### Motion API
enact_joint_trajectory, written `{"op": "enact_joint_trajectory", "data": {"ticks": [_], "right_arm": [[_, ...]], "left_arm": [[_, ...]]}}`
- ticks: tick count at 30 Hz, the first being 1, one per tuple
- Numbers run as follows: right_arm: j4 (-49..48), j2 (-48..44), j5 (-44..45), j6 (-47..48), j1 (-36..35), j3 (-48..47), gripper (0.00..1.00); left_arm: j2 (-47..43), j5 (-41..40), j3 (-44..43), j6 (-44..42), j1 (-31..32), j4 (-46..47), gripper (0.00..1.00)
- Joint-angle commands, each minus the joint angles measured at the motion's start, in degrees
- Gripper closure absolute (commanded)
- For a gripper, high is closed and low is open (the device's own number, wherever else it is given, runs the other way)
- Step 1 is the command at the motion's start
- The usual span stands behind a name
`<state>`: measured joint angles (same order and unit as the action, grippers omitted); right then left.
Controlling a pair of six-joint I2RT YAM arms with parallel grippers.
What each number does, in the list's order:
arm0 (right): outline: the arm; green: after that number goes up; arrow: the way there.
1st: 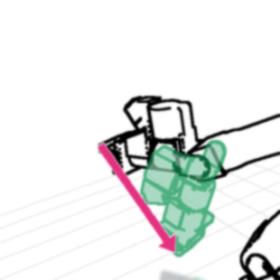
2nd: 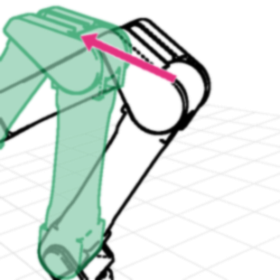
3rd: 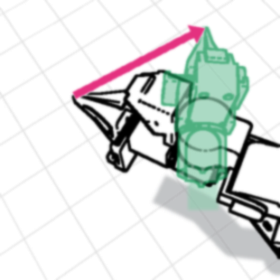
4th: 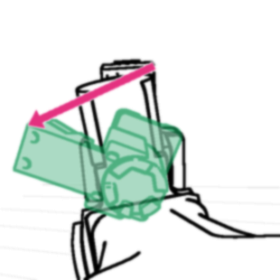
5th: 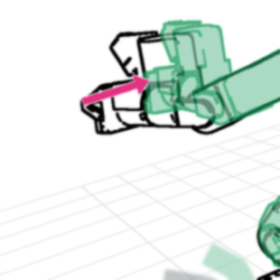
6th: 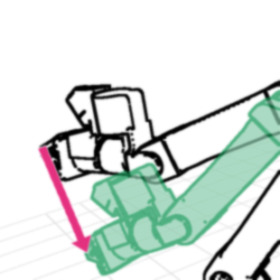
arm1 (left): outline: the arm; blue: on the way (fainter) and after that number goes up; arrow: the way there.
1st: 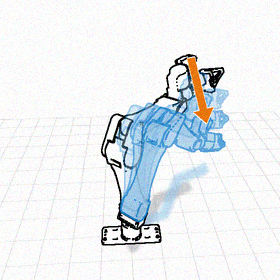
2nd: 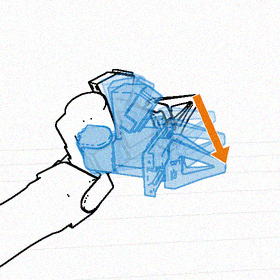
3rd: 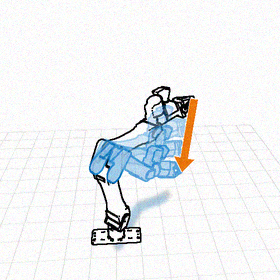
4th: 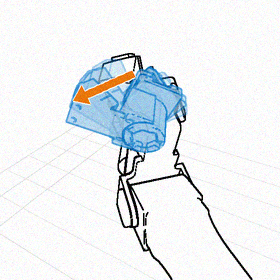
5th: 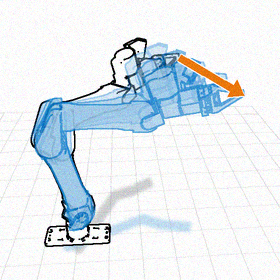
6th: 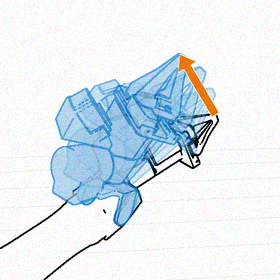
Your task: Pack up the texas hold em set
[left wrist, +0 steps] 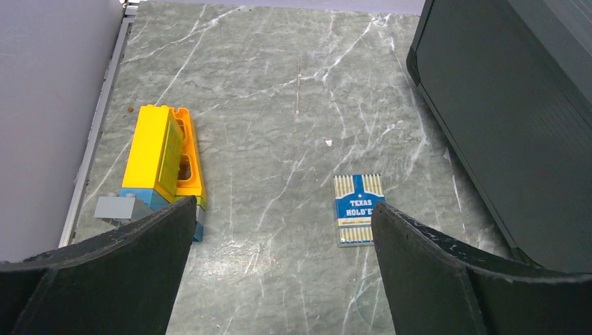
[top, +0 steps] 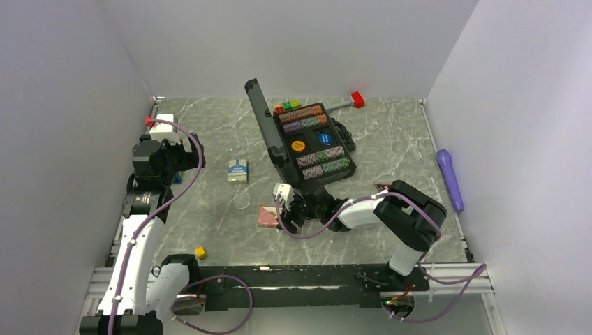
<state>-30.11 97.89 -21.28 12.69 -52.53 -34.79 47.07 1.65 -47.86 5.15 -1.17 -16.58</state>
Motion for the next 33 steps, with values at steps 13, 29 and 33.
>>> {"op": "enact_joint_trajectory", "data": {"ticks": [13, 29, 33], "right_arm": [[17.25, -21.26, 4.17, -16.37, -2.42, 1.17, 1.00], [57.02, -47.73, 40.87, -22.11, 3.49, -9.91, 1.00], [61.18, -45.48, 41.15, -21.75, 12.03, -15.02, 1.00]], "left_arm": [[-1.08, 0.67, -0.13, 0.13, -0.13, 2.30, 0.01], [-1.56, 0.83, -0.04, 0.31, -0.13, 2.34, 0.01], [-1.74, 0.70, 0.08, 0.27, -0.06, 2.41, 0.01]]}}
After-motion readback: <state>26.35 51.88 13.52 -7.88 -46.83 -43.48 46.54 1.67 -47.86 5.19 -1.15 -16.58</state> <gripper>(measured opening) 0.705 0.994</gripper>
